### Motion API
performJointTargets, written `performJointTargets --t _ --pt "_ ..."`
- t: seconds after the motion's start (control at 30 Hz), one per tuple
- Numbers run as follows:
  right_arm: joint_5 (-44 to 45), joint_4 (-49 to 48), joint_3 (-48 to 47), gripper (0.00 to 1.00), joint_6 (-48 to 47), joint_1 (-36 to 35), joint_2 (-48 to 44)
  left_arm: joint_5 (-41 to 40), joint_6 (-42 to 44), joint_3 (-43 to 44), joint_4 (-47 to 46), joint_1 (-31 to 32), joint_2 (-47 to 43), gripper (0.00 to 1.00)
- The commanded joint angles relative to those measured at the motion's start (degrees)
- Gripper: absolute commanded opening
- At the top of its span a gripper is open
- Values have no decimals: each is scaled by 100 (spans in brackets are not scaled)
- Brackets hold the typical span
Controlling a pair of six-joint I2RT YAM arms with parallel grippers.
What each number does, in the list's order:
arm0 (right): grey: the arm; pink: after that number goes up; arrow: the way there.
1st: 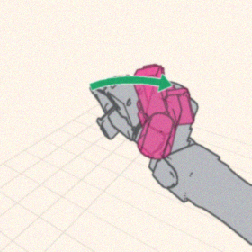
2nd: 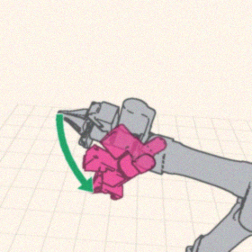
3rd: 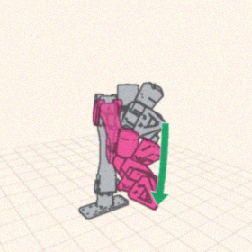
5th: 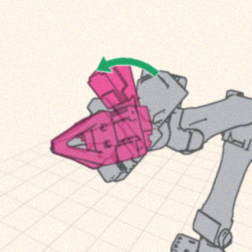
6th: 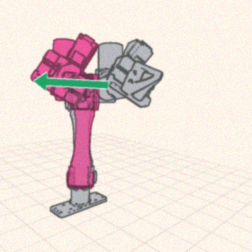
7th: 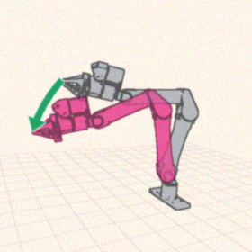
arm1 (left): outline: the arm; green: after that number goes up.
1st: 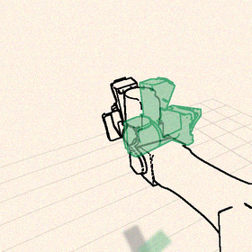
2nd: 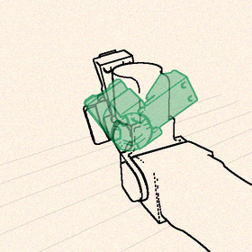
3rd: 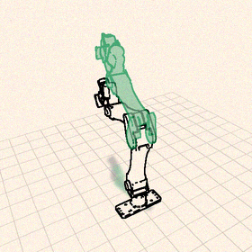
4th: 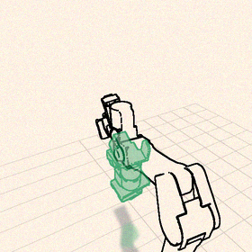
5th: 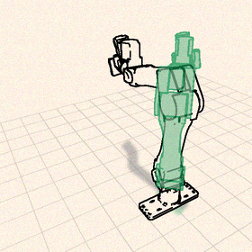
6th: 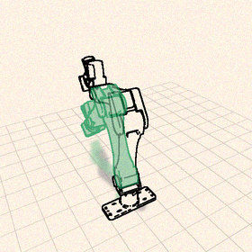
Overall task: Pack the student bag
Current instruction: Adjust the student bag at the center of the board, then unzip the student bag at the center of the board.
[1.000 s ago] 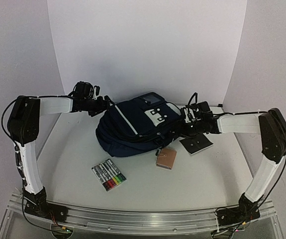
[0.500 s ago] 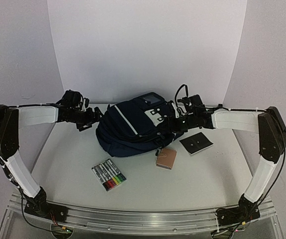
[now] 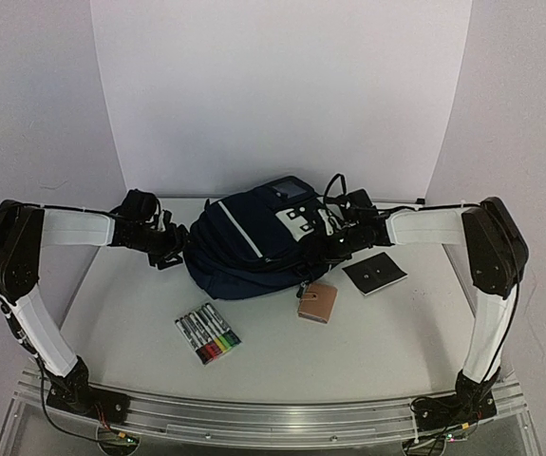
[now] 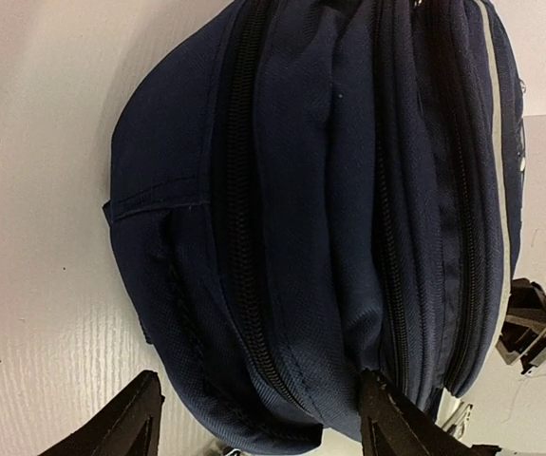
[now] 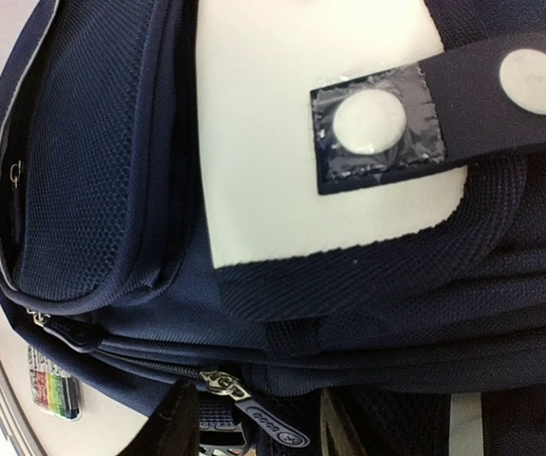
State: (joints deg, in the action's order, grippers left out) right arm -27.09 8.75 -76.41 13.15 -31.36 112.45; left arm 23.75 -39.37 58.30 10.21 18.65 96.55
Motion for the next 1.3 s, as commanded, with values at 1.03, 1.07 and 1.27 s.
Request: performJointTargets --t 1.03,1.07,1.27 --pt "67 575 -1186 0 563 -1485 136 719 -467 -46 -1653 384 294 0" --pt "43 575 -1327 0 591 -1573 221 720 -473 -42 -1675 409 294 0" --pt "52 468 -2159 0 856 -2098 772 890 -663 -57 -1982 521 243 0"
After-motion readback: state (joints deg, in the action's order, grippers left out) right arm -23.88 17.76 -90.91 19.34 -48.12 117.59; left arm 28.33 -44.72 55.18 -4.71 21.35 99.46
